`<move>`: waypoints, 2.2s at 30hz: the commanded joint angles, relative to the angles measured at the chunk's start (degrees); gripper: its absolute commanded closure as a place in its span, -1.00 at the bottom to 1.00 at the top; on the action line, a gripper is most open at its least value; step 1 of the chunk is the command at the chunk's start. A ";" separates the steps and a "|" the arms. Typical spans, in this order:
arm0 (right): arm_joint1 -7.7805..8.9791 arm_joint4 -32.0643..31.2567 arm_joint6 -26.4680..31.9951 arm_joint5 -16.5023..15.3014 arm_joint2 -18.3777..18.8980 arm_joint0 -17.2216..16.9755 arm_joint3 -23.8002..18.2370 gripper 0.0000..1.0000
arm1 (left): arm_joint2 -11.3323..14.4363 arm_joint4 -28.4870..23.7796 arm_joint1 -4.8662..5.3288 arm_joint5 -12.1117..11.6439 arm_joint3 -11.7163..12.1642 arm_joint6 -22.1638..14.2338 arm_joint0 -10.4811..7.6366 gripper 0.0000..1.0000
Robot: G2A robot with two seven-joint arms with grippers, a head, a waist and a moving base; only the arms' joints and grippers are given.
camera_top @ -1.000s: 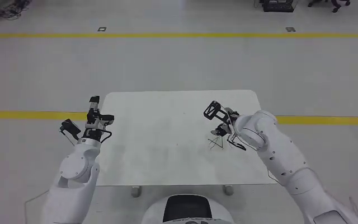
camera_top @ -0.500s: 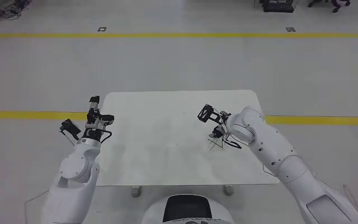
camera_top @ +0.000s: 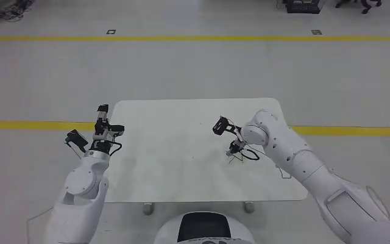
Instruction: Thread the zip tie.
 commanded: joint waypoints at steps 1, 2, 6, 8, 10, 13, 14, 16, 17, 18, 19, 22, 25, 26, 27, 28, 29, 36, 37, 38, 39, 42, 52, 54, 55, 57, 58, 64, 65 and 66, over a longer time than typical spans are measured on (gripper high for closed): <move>-0.11 0.08 -0.07 0.00 -1.34 0.72 1.47 -1.00 | 0.00 0.00 0.00 0.00 0.00 0.00 0.00 -1.00; -0.11 0.08 -0.07 0.00 -1.34 0.72 1.47 -1.00 | 0.00 0.00 0.00 0.00 0.00 0.00 0.00 -1.00; -0.11 0.08 -0.07 0.00 -1.34 0.72 1.47 -1.00 | 0.00 0.00 0.00 0.00 0.00 0.00 0.00 -1.00; -0.11 0.08 -0.07 0.00 -1.34 0.72 1.47 -1.00 | 0.00 0.00 0.00 0.00 0.00 0.00 0.00 -1.00; -0.12 -0.02 -0.32 0.00 -1.43 0.52 1.47 -1.00 | 0.00 0.00 0.00 0.00 0.00 0.00 0.00 -1.00; -0.19 0.21 -1.94 0.00 -1.59 -0.04 2.70 -1.00 | 0.00 0.00 0.00 0.00 0.00 0.00 0.00 -1.00; -0.28 0.27 -2.08 0.00 -1.75 0.10 3.28 -1.00 | 0.00 0.00 0.00 0.00 0.00 0.00 0.00 -1.00; -0.63 1.46 -2.36 0.00 -2.28 0.38 4.38 -1.00 | 0.00 0.00 0.00 0.00 0.00 0.00 0.00 -1.00; -0.79 1.88 -2.49 0.00 -2.56 0.62 5.01 -1.00 | 0.00 0.00 0.00 0.00 0.00 0.00 0.00 -1.00; -0.95 2.20 -2.62 0.00 -2.92 0.87 5.59 -1.00 | 0.00 0.00 0.00 0.00 0.00 0.00 0.00 -1.00; -1.17 2.62 -2.85 0.00 -3.54 1.20 6.07 -1.00 | 0.00 0.00 0.00 0.00 0.00 0.00 0.00 -1.00; -1.26 2.87 -3.05 0.00 -3.78 1.38 6.37 -1.00 | 0.00 0.00 0.00 0.00 0.00 0.00 0.00 -1.00; -1.26 2.87 -3.05 0.00 -3.78 1.38 6.37 -1.00 | 0.00 0.00 0.00 0.00 0.00 0.00 0.00 -1.00; -1.26 2.87 -3.05 0.00 -3.78 1.38 6.37 -1.00 | 0.00 0.00 0.00 0.00 0.00 0.00 0.00 -1.00; -1.26 2.87 -3.05 0.00 -3.78 1.38 6.37 -1.00 | 0.00 0.00 0.00 0.00 0.00 0.00 0.00 -1.00; -1.26 2.87 -3.05 0.00 -3.78 1.38 6.37 -1.00 | 0.00 0.00 0.00 0.00 0.00 0.00 0.00 -1.00; -1.26 2.36 -3.08 0.58 -3.98 0.94 7.05 -1.00 | 0.00 0.00 0.00 0.00 0.00 0.00 0.00 -1.00; -1.55 1.67 -3.81 0.79 -4.20 0.68 7.64 -1.00 | 0.00 0.00 0.00 0.00 0.00 0.00 0.00 -1.00; -1.55 1.67 -3.81 0.79 -4.20 0.68 7.64 -1.00 | 0.00 0.00 0.00 0.00 0.00 0.00 0.00 -1.00; -1.55 1.67 -3.81 0.79 -4.20 0.68 7.64 -1.00 | 0.00 0.00 0.00 0.00 0.00 0.00 0.00 -1.00; -1.55 1.67 -3.81 0.79 -4.20 0.68 7.64 -1.00 | 0.00 0.00 0.00 0.00 0.00 0.00 0.00 -1.00; -1.53 1.16 -5.09 1.58 -4.07 0.06 7.84 -1.00 | 0.00 0.00 0.00 0.00 0.00 0.00 0.00 -1.00; -1.49 1.36 -5.79 0.87 -3.66 -0.29 7.79 -1.00 | 0.00 0.00 0.00 0.00 0.00 0.00 0.00 -1.00; -1.45 0.72 -6.62 1.41 -3.54 -0.69 7.82 -1.00 | 0.00 0.00 0.00 0.00 0.00 0.00 0.00 -1.00; -1.43 0.07 -6.45 1.69 -3.54 -0.68 7.73 -1.00 | 0.00 0.00 0.00 0.00 0.00 0.00 0.00 -1.00; -1.44 -0.37 -6.25 1.91 -3.40 -0.77 7.39 -1.00 | 0.00 0.00 0.00 0.00 0.00 0.00 0.00 -1.00; -1.43 -0.46 -6.11 1.90 -3.24 -0.81 7.25 -1.00 | 0.00 0.00 0.00 0.00 0.00 0.00 0.00 -1.00; -1.34 -0.84 -5.84 2.24 -2.22 -1.06 6.95 -1.00 | 0.00 0.00 0.00 0.00 0.00 0.00 0.00 -1.00; -1.32 -0.91 -5.85 2.26 -2.07 -1.14 6.92 -1.00 | 0.00 0.00 0.00 0.00 0.00 0.00 0.00 -1.00; -1.29 -0.99 -5.86 2.27 -1.93 -1.22 6.88 -0.94 | 0.00 0.00 0.00 0.00 0.00 0.00 0.00 -1.00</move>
